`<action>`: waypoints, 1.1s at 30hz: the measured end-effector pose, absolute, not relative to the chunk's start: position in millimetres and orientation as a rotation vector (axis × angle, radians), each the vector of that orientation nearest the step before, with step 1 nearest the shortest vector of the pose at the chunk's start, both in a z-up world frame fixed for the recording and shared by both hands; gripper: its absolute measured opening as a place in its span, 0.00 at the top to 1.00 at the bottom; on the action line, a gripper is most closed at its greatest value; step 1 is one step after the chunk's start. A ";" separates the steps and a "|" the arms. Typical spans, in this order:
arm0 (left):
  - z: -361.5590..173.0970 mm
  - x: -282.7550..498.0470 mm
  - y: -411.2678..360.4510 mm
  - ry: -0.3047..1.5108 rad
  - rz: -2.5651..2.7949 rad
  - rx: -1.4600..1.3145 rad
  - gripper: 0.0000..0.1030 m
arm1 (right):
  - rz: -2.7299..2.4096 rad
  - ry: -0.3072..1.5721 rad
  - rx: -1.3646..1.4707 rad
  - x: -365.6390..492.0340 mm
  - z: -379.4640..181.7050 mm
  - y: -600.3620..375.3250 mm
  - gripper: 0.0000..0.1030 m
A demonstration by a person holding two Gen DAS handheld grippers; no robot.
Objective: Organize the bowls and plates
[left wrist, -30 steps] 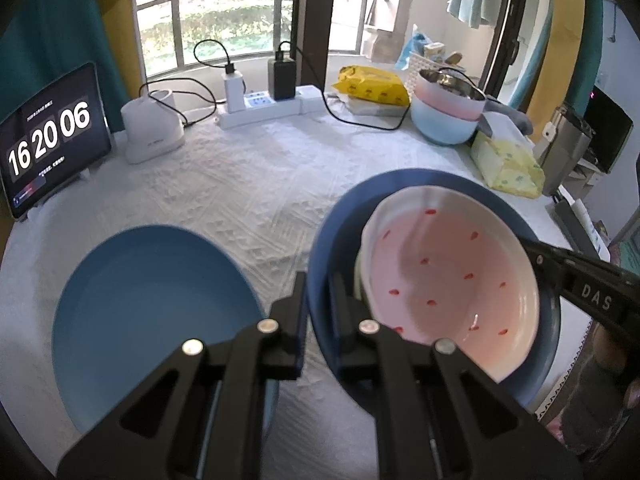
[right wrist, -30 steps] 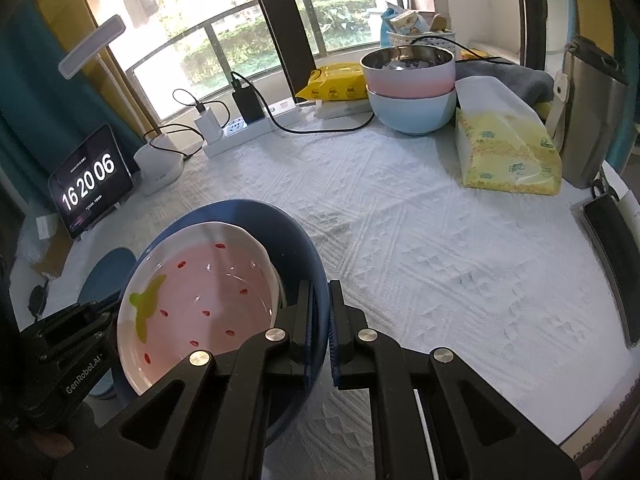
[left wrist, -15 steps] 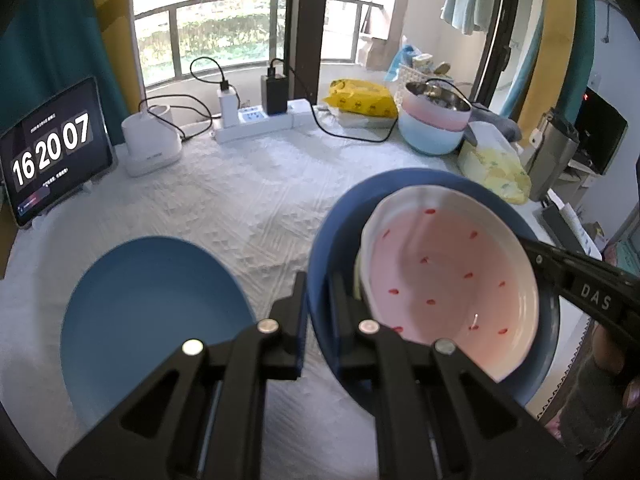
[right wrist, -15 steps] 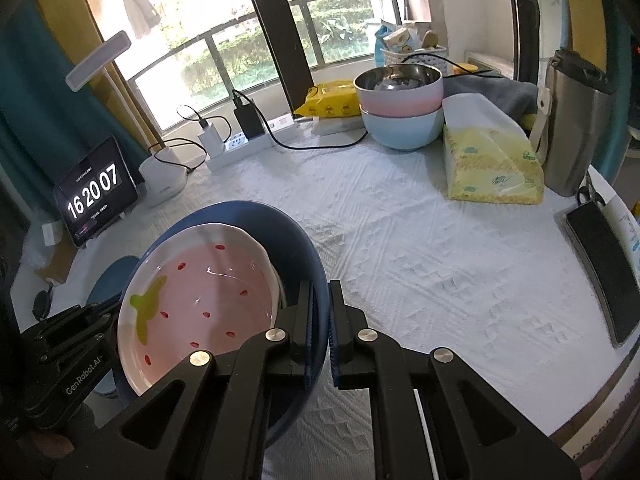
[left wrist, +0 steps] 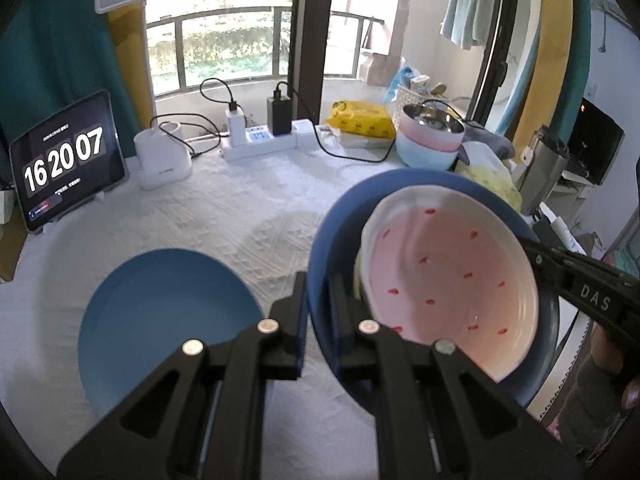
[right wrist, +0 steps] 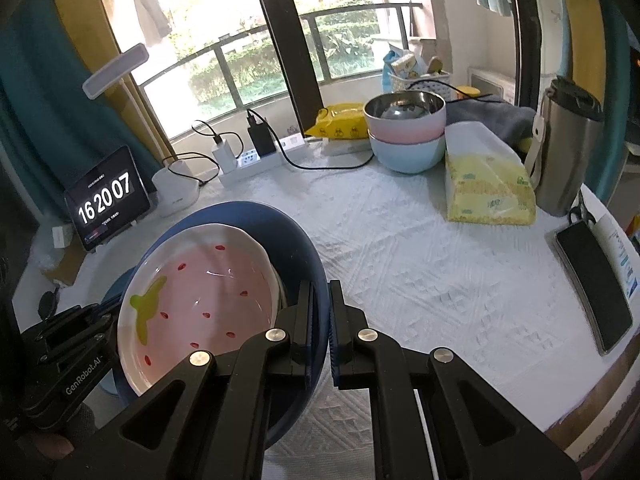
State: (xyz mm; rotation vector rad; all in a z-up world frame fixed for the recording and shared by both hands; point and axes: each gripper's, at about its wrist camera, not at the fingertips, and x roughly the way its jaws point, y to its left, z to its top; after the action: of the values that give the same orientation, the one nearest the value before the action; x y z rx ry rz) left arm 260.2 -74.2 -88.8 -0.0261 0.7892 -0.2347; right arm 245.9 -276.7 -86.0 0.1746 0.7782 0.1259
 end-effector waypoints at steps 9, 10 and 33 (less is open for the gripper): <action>-79.7 255.3 -52.0 0.759 -0.212 -0.053 0.93 | 0.148 0.756 0.141 246.7 -72.8 -255.0 0.92; -79.2 255.1 -49.4 0.758 -0.210 -0.057 0.93 | 0.152 0.754 0.137 247.3 -71.6 -251.7 0.92; -80.4 250.3 28.1 0.754 -0.086 -0.116 0.93 | 0.268 0.775 0.069 270.6 -70.0 -173.1 0.91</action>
State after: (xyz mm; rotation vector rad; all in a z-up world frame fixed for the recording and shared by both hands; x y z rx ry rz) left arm 250.3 28.1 -80.4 -0.1164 0.7540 -0.0859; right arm 270.6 -173.1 -70.0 0.0692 0.7754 0.2682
